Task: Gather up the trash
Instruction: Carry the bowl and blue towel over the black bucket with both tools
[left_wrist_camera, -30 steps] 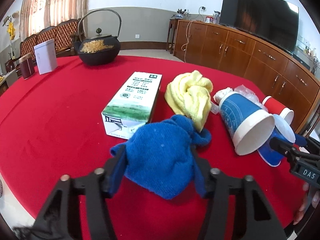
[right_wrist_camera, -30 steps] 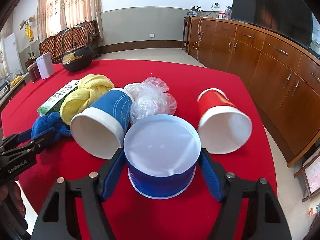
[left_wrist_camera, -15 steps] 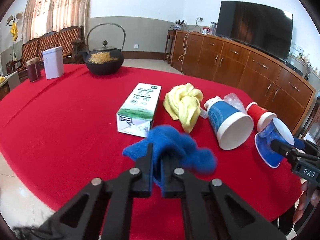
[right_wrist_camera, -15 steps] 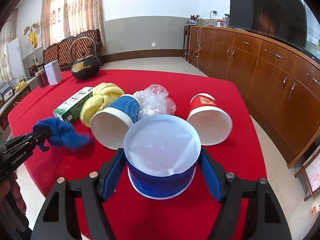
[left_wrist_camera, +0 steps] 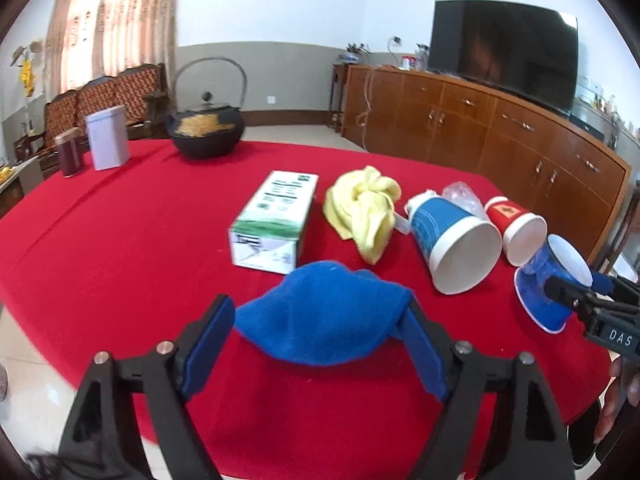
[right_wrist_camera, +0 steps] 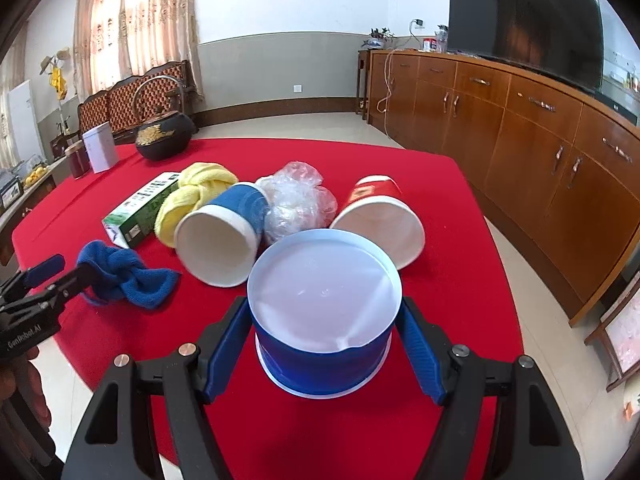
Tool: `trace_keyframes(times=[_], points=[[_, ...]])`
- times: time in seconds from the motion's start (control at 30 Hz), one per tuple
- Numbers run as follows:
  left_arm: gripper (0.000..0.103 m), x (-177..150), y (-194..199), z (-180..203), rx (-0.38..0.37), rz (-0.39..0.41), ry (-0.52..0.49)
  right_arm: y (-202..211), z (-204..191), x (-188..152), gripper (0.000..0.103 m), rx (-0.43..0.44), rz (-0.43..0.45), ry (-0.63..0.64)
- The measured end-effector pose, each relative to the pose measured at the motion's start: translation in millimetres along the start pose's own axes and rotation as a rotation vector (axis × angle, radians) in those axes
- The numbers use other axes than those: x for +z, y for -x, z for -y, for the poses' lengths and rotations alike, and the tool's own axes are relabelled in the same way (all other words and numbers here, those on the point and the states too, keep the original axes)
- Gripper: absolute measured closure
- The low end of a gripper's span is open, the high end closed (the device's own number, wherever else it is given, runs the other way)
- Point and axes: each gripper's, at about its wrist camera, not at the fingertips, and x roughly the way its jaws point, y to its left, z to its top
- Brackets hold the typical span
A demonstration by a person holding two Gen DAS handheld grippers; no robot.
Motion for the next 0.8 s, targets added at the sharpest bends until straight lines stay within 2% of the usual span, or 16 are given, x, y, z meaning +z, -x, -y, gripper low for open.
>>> trace_keyframes(times=[0.07,0.1,0.13,0.17,0.27,0.5,0.8], points=[[0.020,2.7,-11.5,5.3,-0.003,-0.016,-0.022,-4.1,2.3,1.3,0.028,-0.004,-0.003,-0.009],[0.026,2.9,-15.2,6.5,0.000,-0.025,-0.029,-5.1,2.8,1.8,0.028,-0.003,-0.004,-0.011],[0.033,3.3,-24.0,7.3,-0.007,-0.056,-0.033,-6.5,3.1,2.4,0.028,-0.005,-0.004,-0.010],[0.054,2.1,-26.9,7.1,-0.007,-0.071,-0.032,-7.2,3.8,2.7,0.028,-0.007,-0.005,-0.008],[0.073,1.4,-20.0,5.2,-0.023,-0.045,-0.032,-6.7,6.9,3.1,0.028,-0.010,-0.002,-0.013],[0.077,2.6,9.0,11.6,-0.047,0.015,-0.027,5.6,12.4,0.2,0.028,-0.008,0.019,-0.029],[0.077,-3.0,44.7,42.2,-0.065,0.057,-0.084,51.3,25.1,-13.2,0.028,-0.023,0.058,-0.052]])
